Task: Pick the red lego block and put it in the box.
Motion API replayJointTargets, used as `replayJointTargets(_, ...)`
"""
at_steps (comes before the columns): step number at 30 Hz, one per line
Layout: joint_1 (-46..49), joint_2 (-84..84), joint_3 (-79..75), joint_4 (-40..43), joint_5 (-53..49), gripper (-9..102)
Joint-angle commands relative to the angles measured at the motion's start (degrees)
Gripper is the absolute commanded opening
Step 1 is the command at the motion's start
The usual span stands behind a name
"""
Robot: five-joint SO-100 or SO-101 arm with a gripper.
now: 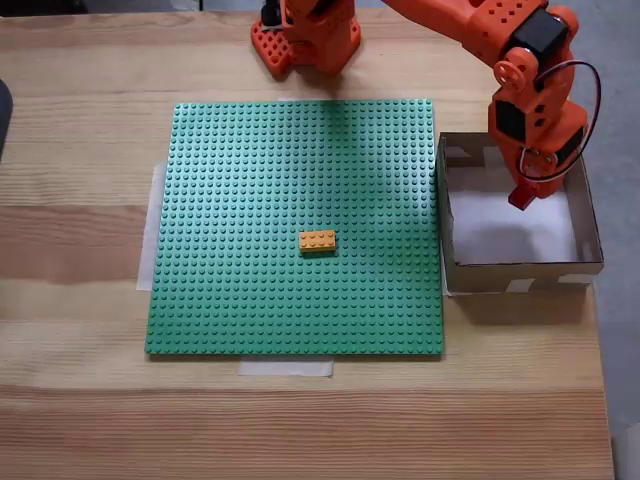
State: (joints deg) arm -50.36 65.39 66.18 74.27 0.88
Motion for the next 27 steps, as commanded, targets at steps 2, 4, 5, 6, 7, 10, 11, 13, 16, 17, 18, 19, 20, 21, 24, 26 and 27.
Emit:
replayJointTargets(2,0.8,5.0,0.5,-0.7,-0.4,-1)
replayJointTargets(4,0.9,6.9,3.6,-2.1,-0.4,-1)
replayJointTargets(5,0.9,7.8,5.5,-3.0,-0.5,-1)
replayJointTargets(6,0.9,8.8,7.5,-3.8,-0.5,-1)
replayJointTargets(7,0.9,9.5,9.0,-4.4,-0.5,-1)
replayJointTargets(10,0.9,10.1,10.5,-5.2,-0.1,-1)
replayJointTargets(11,0.9,10.1,10.5,-5.3,-0.1,-1)
replayJointTargets(13,1.0,10.1,10.5,-5.4,-0.1,-1)
replayJointTargets(16,1.1,10.2,10.6,-5.4,-0.1,-1)
replayJointTargets(17,1.2,10.3,10.9,-5.4,-0.1,-1)
replayJointTargets(18,1.3,10.4,11.2,-5.4,-0.1,-1)
replayJointTargets(19,1.4,10.4,11.4,-5.4,-0.1,-1)
replayJointTargets(20,1.5,10.4,11.6,-5.4,-0.1,-1)
replayJointTargets(21,1.7,10.4,11.7,-5.5,-0.1,-1)
replayJointTargets(24,2.2,10.5,12.0,-6.2,-0.7,-1)
replayJointTargets(26,2.6,10.5,12.0,-6.5,-1.0,-1)
replayJointTargets(27,2.7,10.5,12.0,-6.7,-1.2,-1)
